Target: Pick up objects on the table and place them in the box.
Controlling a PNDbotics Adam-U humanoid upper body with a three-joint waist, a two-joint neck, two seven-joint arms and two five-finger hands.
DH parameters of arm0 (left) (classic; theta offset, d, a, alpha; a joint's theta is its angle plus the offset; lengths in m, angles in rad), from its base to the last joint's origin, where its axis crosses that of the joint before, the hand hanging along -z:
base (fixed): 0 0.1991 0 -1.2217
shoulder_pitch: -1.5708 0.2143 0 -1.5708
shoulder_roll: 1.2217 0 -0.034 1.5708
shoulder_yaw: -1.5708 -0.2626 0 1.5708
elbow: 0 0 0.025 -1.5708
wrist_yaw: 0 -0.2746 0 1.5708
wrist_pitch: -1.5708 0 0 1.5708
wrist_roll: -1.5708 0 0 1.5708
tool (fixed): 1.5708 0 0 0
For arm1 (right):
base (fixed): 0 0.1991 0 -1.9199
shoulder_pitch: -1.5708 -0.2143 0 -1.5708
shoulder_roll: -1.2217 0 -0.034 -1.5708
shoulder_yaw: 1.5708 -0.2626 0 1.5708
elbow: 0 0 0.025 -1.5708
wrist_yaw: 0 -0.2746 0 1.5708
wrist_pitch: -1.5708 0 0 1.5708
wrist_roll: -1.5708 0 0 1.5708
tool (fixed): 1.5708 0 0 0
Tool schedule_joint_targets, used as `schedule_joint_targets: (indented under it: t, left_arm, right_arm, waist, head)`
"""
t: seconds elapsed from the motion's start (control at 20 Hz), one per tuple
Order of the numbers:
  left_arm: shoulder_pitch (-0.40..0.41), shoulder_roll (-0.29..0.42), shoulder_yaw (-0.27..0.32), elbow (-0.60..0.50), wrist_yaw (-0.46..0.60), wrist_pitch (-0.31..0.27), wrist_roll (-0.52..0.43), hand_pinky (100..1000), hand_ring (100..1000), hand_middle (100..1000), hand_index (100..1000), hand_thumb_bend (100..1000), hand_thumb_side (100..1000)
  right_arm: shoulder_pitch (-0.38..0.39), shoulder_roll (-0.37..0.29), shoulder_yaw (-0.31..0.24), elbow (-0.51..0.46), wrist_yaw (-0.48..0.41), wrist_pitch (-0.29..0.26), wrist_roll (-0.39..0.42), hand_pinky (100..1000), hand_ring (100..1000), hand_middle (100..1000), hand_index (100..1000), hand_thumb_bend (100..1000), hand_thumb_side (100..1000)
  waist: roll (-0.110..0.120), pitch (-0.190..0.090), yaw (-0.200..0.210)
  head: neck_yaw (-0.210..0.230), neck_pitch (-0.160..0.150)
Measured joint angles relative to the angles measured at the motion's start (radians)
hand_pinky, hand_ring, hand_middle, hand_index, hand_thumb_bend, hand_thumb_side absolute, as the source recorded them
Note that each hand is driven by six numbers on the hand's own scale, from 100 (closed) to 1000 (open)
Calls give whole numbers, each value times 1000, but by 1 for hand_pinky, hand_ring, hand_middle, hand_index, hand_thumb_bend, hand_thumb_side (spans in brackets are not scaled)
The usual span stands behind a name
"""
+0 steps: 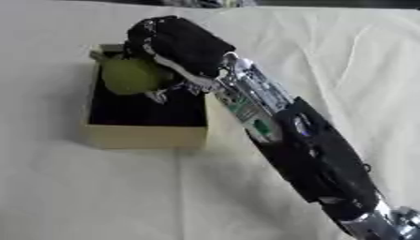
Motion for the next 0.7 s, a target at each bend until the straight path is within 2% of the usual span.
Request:
schedule_joint_targets:
  t: [0.05,0.15,0.35,0.6,0.7]
  left_arm:
    - [0,0,0,0,0,0,0,627,623,613,744,420,448]
    - [0,0,0,0,0,1,-1,627,623,613,744,420,448]
    - [0,0,0,0,0,2,-2,627,623,613,744,419,448]
    - [0,0,0,0,0,2,-2,628,624,614,744,421,449]
    - [0,0,0,0,0,2,-2,628,624,614,744,421,448]
  right_arm:
    - [2,0,1,5,9,-10,8,777,849,800,835,351,100]
    - [4,0,8,15,39,-43,51,847,957,922,907,360,100]
    - [4,0,-5,17,103,-83,132,867,989,935,924,397,100]
    - [4,0,-46,-18,119,-62,124,867,983,940,929,385,100]
    - [4,-1,-67,-42,108,-48,112,872,989,938,933,339,100]
  waist:
    - [0,0,0]
    - [0,0,0]
    - [0,0,-4]
    - [-3,-1,-6]
    - [-3,-3,-7]
  head:
    - [0,0]
    - [0,0]
    - [0,0]
    - [2,0]
    - [3,0]
